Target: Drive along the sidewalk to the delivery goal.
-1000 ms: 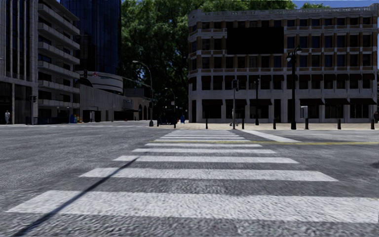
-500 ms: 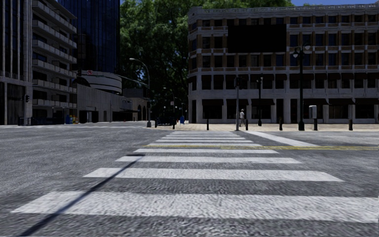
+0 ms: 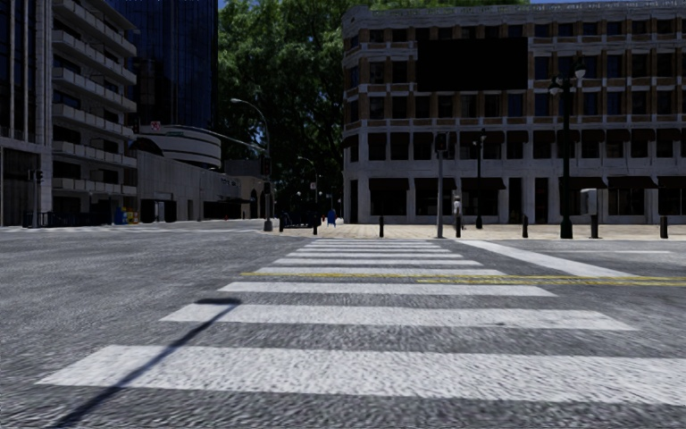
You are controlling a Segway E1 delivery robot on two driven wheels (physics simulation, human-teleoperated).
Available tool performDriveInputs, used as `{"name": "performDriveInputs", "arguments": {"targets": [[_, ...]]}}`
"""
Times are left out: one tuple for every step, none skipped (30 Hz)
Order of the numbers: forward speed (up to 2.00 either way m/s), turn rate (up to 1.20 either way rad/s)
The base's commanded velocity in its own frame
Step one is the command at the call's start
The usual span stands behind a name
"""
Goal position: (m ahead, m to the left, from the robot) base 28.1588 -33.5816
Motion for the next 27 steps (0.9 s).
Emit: {"name": "performDriveInputs", "arguments": {"targets": [[2.00,0.00],[2.00,0.00],[2.00,0.00],[2.00,0.00],[2.00,0.00],[2.00,0.00],[2.00,0.00],[2.00,0.00],[2.00,0.00],[2.00,0.00],[2.00,0.00],[2.00,0.00],[2.00,0.00],[2.00,0.00],[2.00,0.00],[2.00,0.08],[2.00,0.08],[2.00,0.18],[2.00,0.23],[2.00,0.25],[2.00,0.25],[2.00,0.26],[2.00,0.26],[2.00,0.11],[2.00,0.11],[2.00,0.00],[2.00,0.00]]}}
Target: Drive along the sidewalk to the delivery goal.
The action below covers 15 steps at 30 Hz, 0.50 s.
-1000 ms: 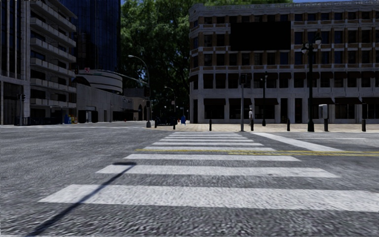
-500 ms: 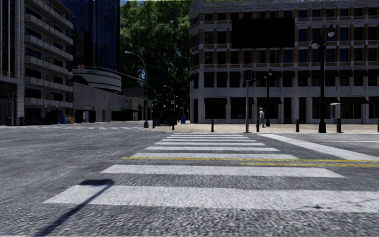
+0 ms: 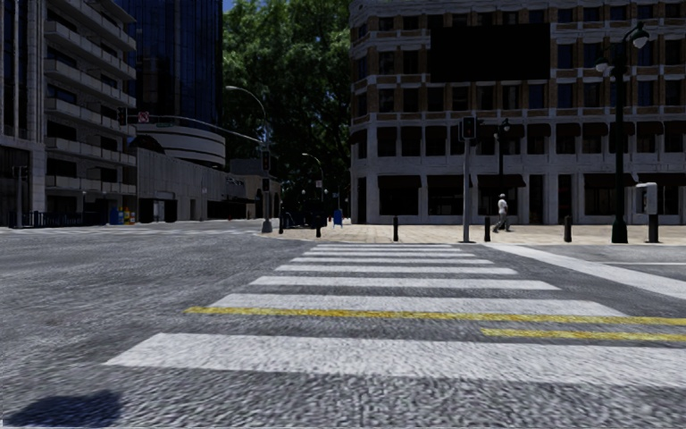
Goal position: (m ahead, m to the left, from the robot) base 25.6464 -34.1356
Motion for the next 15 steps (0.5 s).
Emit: {"name": "performDriveInputs", "arguments": {"targets": [[2.00,0.00],[2.00,0.00],[2.00,0.00],[2.00,0.00],[2.00,0.00],[2.00,0.00],[2.00,0.00],[2.00,0.00],[2.00,0.00],[2.00,0.00],[2.00,0.00],[2.00,0.00],[2.00,0.00],[2.00,0.00],[2.00,0.00]]}}
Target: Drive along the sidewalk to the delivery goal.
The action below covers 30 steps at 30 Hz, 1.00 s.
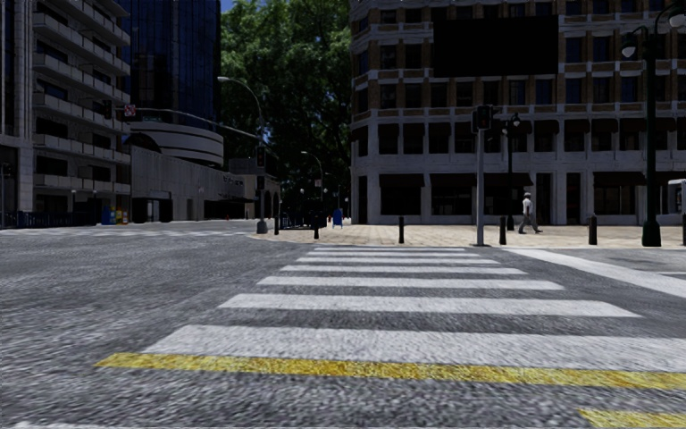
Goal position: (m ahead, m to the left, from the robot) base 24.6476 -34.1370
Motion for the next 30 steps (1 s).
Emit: {"name": "performDriveInputs", "arguments": {"targets": [[2.00,0.00],[2.00,0.00],[2.00,0.00],[2.00,0.00],[2.00,0.00],[2.00,0.00],[2.00,0.00],[2.00,0.00],[2.00,0.00],[2.00,0.00],[2.00,0.00],[2.00,0.00],[2.00,0.00],[2.00,0.00],[2.00,0.00],[2.00,0.00],[2.00,0.00],[2.00,0.00],[2.00,0.00],[2.00,0.00],[2.00,0.00],[2.00,0.00],[2.00,0.00],[2.00,0.00],[2.00,-0.01],[2.00,-0.01],[2.00,-0.06],[2.00,-0.11],[2.00,-0.15],[2.00,-0.15]]}}
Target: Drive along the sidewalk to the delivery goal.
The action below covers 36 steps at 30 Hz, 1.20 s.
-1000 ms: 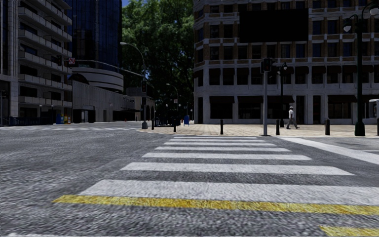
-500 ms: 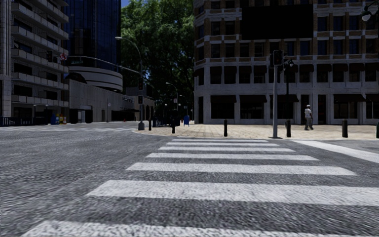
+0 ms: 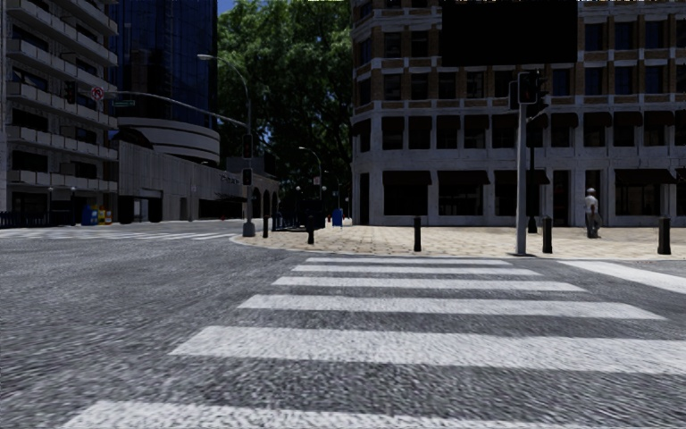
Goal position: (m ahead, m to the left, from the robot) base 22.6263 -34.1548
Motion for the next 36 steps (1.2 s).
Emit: {"name": "performDriveInputs", "arguments": {"targets": [[2.00,-0.19],[2.00,-0.20],[2.00,-0.10],[2.00,-0.10],[2.00,0.00],[2.00,0.00],[2.00,0.00],[2.00,0.00],[2.00,0.00],[2.00,0.00],[2.00,0.00],[2.00,0.00],[2.00,0.00],[2.00,-0.10],[2.00,-0.22],[2.00,-0.22],[2.00,-0.28],[2.00,-0.30],[2.00,-0.30],[2.00,-0.30],[2.00,-0.30],[2.00,-0.30],[2.00,-0.30],[2.00,-0.26],[2.00,-0.25],[2.00,-0.25],[2.00,-0.25],[2.00,-0.25],[2.00,-0.25],[2.00,-0.24],[2.00,-0.24],[2.00,-0.24],[2.00,-0.24],[2.00,-0.34],[2.00,-0.34],[2.00,-0.49]]}}
